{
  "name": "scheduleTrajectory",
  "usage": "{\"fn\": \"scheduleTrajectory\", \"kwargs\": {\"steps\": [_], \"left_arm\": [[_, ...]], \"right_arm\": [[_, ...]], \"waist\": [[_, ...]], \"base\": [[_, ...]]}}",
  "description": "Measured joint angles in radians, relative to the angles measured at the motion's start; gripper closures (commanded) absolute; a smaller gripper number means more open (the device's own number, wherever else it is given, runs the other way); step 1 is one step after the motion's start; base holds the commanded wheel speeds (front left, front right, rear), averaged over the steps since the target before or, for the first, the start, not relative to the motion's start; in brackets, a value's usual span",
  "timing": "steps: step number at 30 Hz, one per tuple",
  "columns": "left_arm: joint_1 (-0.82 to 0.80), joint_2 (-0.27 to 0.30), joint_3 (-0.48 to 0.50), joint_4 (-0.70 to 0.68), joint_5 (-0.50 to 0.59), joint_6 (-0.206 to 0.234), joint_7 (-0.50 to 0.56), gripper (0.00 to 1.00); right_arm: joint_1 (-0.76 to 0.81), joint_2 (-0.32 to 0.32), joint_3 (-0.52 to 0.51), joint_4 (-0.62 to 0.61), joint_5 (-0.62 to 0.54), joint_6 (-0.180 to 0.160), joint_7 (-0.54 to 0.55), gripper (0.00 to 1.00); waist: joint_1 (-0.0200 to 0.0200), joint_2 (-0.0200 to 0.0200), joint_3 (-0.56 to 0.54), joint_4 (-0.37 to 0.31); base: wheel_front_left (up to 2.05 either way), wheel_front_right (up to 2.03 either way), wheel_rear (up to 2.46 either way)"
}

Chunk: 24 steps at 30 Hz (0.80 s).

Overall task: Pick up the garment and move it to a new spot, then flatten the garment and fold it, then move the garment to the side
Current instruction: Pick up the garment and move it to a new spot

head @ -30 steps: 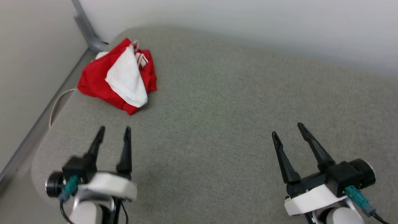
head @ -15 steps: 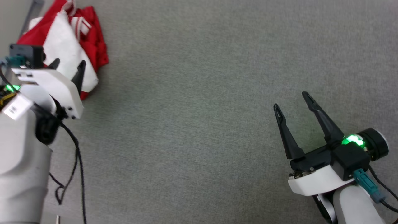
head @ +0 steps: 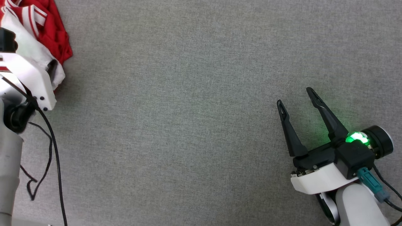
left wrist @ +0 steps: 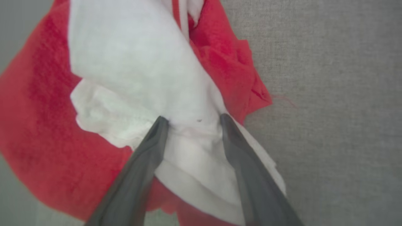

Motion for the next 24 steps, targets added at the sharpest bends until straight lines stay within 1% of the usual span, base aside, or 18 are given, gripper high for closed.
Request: {"fn": "scheduleTrajectory", "kwargs": {"steps": [4,8,13,16,18,24], "left_arm": [[0.006,0.0,-0.006,-0.002,-0.01,0.0,-0.027,1.0],[0.024,0.016,-0.007,-0.004,-0.01,0.0,-0.068,1.0],[0.07,0.039,-0.017,-0.055,0.013,0.0,-0.166,1.0],[0.091,0.057,-0.024,-0.115,0.039,0.003,-0.236,1.0],[0.105,0.061,-0.028,-0.167,0.043,0.003,-0.262,1.0],[0.165,0.093,-0.06,-0.376,0.039,0.002,-0.271,1.0]], "right_arm": [[-0.001,0.003,-0.008,0.014,0.0,0.0,-0.002,0.0],[-0.001,0.008,-0.006,0.032,0.001,0.0,-0.004,0.0],[0.004,0.021,-0.007,0.066,0.029,0.0,-0.007,0.0],[0.018,0.03,-0.02,0.077,0.047,0.0,-0.007,0.0],[0.039,0.034,-0.031,0.086,0.063,0.0,-0.007,0.0],[0.097,0.045,-0.073,0.104,0.099,0.0,-0.008,0.0]], "waist": [[0.0,0.0,-0.016,0.005],[0.0,0.0,-0.05,0.009],[-0.0001,0.0,-0.122,0.008],[-0.0001,0.0,-0.178,0.007],[-0.0002,0.0,-0.22,0.007],[-0.0005,0.0,-0.361,0.005]], "base": [[0.0,0.0,0.0],[0.0,0.0,0.0],[0.0,0.0,0.0],[0.0,0.0,0.0],[0.0,0.0,0.0],[0.0,0.0,0.0]]}}
